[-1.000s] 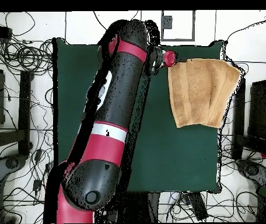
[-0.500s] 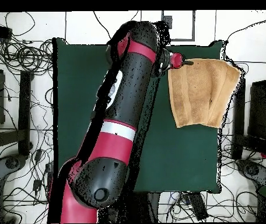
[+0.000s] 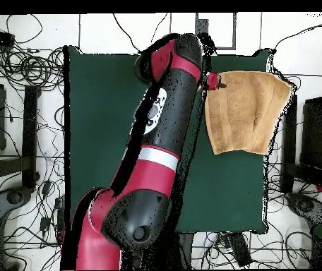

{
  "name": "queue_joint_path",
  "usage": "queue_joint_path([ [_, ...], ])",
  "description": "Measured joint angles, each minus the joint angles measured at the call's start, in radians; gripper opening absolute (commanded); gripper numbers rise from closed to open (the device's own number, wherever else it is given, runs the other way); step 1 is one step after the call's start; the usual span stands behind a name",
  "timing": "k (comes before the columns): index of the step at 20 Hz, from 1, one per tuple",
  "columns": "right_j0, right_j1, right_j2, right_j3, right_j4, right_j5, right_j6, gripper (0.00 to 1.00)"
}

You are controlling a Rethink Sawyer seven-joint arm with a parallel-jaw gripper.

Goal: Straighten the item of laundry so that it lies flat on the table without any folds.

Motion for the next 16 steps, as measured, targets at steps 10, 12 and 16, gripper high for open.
queue_joint_path([
  [10,-0.029,-0.059,0.193,0.101,0.061,-0.018,0.0,0.0],
  [12,-0.036,-0.071,0.22,0.117,0.064,-0.025,0.0,0.0],
  [16,-0.049,-0.094,0.263,0.145,0.063,-0.047,0.0,0.0],
])
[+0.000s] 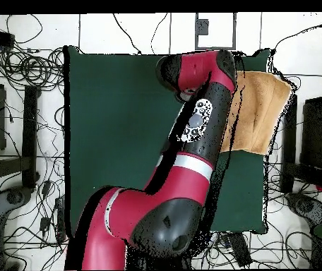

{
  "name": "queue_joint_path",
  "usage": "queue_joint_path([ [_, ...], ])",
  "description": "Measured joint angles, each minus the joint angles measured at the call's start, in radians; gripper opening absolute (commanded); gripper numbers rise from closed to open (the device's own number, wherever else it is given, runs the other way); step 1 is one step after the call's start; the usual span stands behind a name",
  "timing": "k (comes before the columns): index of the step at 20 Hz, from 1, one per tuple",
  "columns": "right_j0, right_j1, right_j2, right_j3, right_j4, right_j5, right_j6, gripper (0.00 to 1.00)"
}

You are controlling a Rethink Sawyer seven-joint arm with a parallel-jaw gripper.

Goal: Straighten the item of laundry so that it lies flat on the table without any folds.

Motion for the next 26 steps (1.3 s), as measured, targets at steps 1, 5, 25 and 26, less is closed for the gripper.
queue_joint_path([
  [1,-0.002,-0.008,0.015,0.011,0.0,-0.019,0.0,0.0],
  [5,-0.012,-0.037,0.069,0.052,0.004,-0.104,0.0,0.0],
  [25,-0.045,-0.086,0.174,0.127,0.022,-0.324,0.0,0.0],
  [26,-0.045,-0.086,0.173,0.127,0.022,-0.324,0.0,0.0],
])
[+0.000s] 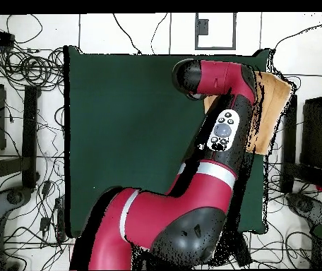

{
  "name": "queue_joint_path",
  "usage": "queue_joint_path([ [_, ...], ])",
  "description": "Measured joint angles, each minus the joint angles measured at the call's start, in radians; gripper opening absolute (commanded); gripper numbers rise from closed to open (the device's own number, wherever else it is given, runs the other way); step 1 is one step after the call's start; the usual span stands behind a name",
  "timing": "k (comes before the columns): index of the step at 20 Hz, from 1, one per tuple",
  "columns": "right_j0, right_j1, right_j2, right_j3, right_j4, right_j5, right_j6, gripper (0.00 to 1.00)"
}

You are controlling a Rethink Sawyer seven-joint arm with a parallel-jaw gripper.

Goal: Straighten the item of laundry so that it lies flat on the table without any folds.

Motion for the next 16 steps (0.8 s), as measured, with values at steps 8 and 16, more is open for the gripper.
queue_joint_path([
  [8,0.001,0.004,-0.006,0.0,0.0,0.0,0.0,0.0],
  [16,0.0,0.032,-0.011,-0.02,0.005,0.008,0.0,0.0],
])
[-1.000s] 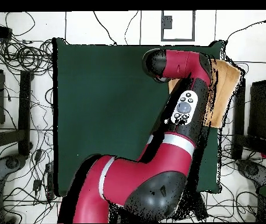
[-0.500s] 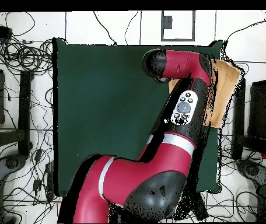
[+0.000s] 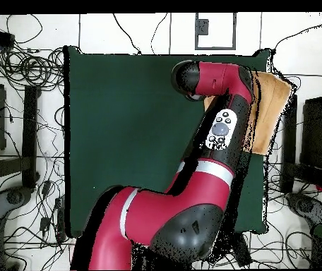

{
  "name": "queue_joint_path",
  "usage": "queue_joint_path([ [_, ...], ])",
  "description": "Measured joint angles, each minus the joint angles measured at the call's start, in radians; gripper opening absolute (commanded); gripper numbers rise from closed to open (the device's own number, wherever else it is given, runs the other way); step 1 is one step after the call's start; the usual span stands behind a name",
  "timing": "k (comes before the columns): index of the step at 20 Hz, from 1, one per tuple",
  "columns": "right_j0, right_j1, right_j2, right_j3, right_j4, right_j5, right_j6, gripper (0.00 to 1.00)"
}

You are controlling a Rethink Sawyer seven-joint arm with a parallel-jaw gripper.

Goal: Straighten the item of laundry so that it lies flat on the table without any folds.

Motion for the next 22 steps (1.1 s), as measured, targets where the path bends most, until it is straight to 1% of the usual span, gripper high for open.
queue_joint_path([
  [3,0.0,0.022,-0.003,-0.014,0.004,0.018,0.0,0.0],
  [6,0.0,0.061,-0.014,-0.04,0.008,0.071,0.001,0.0],
  [9,0.0,0.08,-0.025,-0.057,0.008,0.101,0.003,0.0],
  [10,0.001,0.095,-0.047,-0.085,0.009,0.127,0.008,0.0],
  [12,0.001,0.105,-0.066,-0.105,0.009,0.145,0.016,0.0],
  [15,0.002,0.135,-0.107,-0.145,0.009,0.189,0.051,0.0],
  [20,0.003,0.16,-0.14,-0.186,0.009,0.213,0.116,0.0],
  [22,0.002,0.163,-0.139,-0.192,0.01,0.213,0.139,0.0],
])
